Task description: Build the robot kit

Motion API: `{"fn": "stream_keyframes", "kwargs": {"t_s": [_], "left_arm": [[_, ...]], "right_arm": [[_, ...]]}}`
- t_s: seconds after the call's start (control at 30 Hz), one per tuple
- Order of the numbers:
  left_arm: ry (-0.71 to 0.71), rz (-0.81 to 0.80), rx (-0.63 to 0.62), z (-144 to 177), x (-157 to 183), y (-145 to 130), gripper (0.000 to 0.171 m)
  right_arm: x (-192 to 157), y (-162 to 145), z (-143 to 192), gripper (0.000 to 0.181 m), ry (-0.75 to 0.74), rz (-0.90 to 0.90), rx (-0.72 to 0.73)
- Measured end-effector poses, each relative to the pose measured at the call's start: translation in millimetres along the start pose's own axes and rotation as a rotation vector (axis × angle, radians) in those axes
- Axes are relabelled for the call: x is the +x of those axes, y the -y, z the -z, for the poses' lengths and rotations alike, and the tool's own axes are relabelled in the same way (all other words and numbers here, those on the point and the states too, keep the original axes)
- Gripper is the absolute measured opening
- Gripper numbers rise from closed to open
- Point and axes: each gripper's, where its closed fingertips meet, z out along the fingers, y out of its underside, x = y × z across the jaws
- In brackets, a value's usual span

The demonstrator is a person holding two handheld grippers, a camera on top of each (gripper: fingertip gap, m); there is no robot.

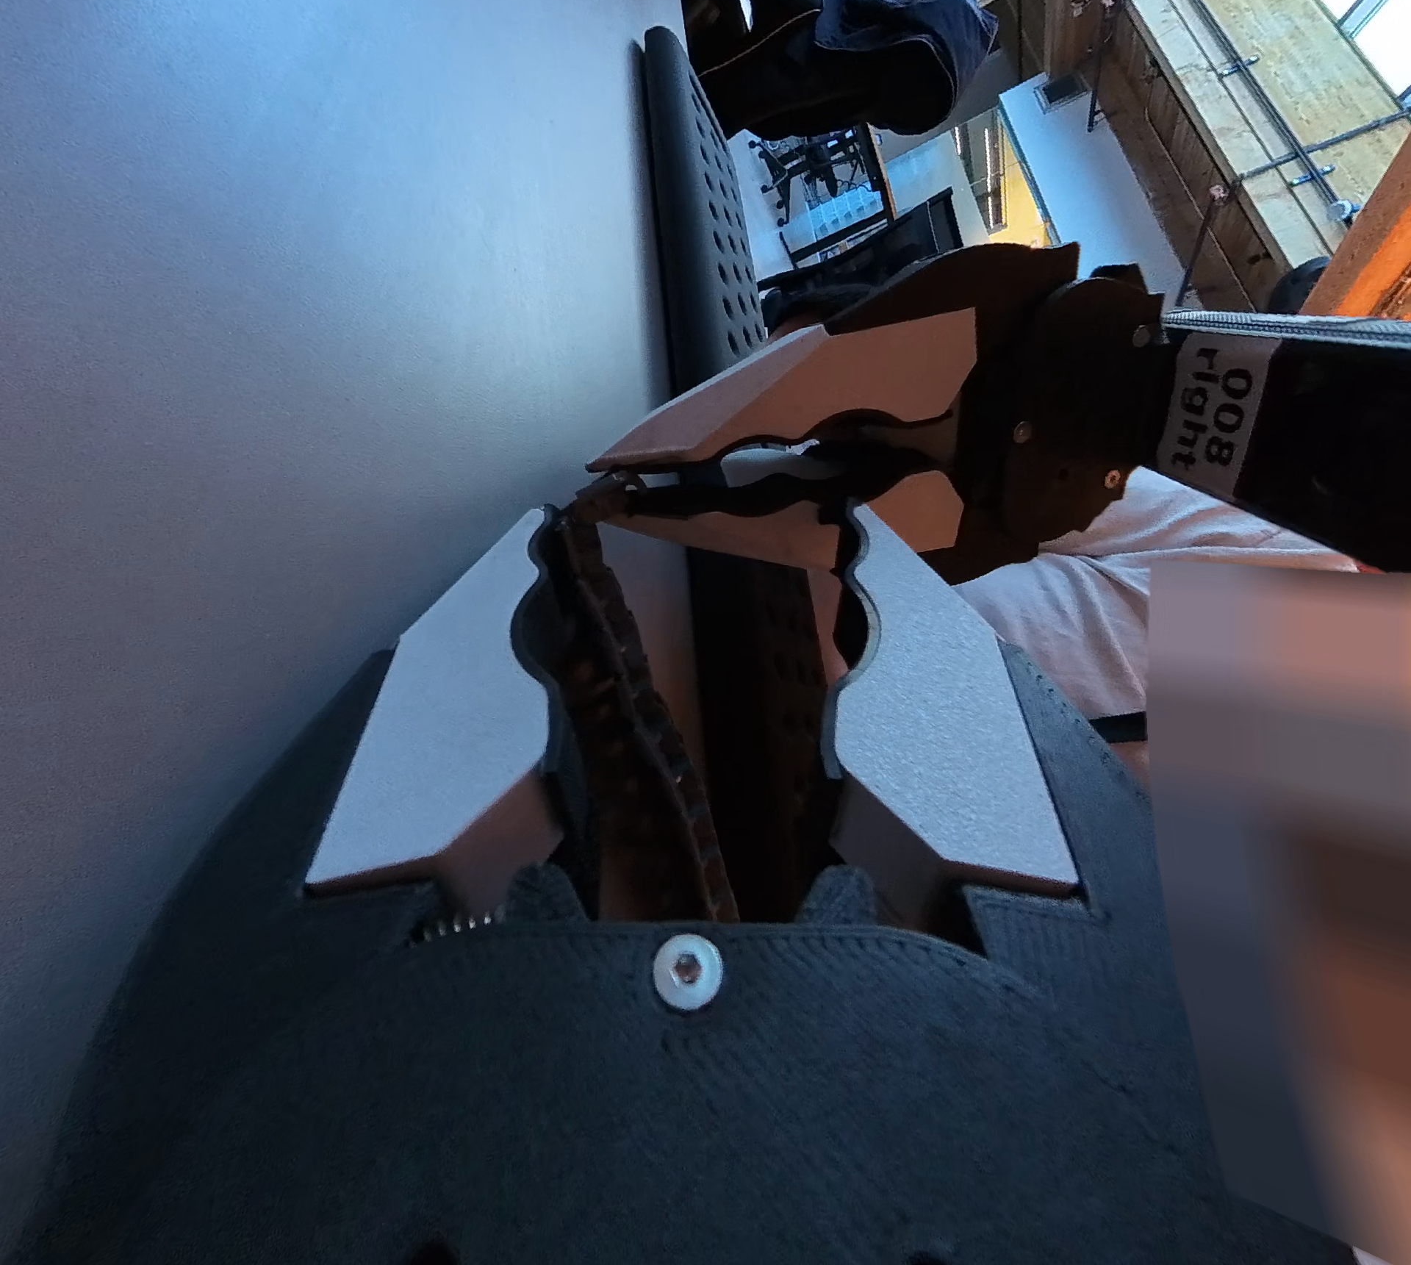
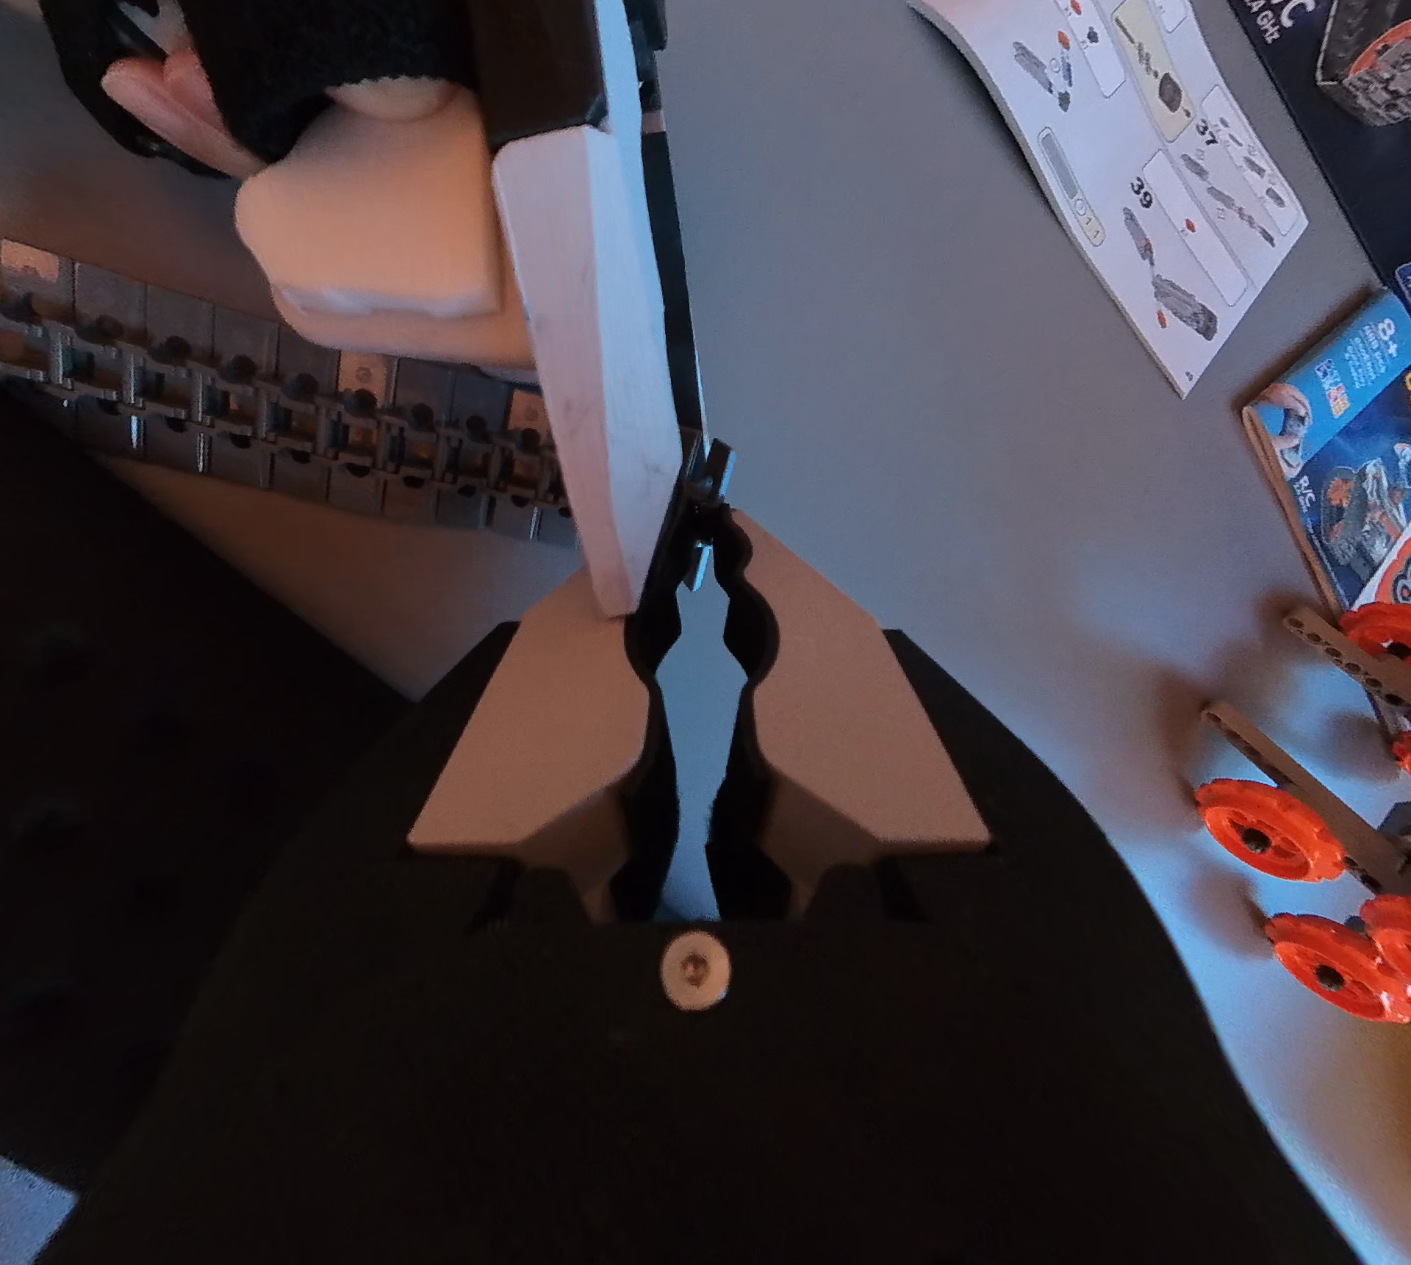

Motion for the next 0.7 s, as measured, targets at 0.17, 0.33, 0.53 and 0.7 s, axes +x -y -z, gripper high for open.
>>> {"fn": "stream_keyframes", "kwargs": {"t_s": [0.17,0.33,0.53,0.7], "left_arm": [[0.02,-0.003,0.002,-0.5,-1.8,0.0,0.068],[0.026,-0.002,0.002,-0.6,-2.7,0.2,0.066],[0.043,-0.006,0.0,-1.0,-4.9,0.2,0.062],[0.03,0.006,0.006,-0.4,-4.1,1.1,0.065]], "right_arm": [[0.0,0.1,0.0,0.003,-0.005,-0.039,0.063],[0.0,-0.7,-0.4,0.003,0.007,-0.048,0.072],[-0.3,-1.4,-0.7,0.003,0.04,-0.085,0.103],[0.0,-1.4,-1.4,0.003,0.04,-0.065,0.073]]}}
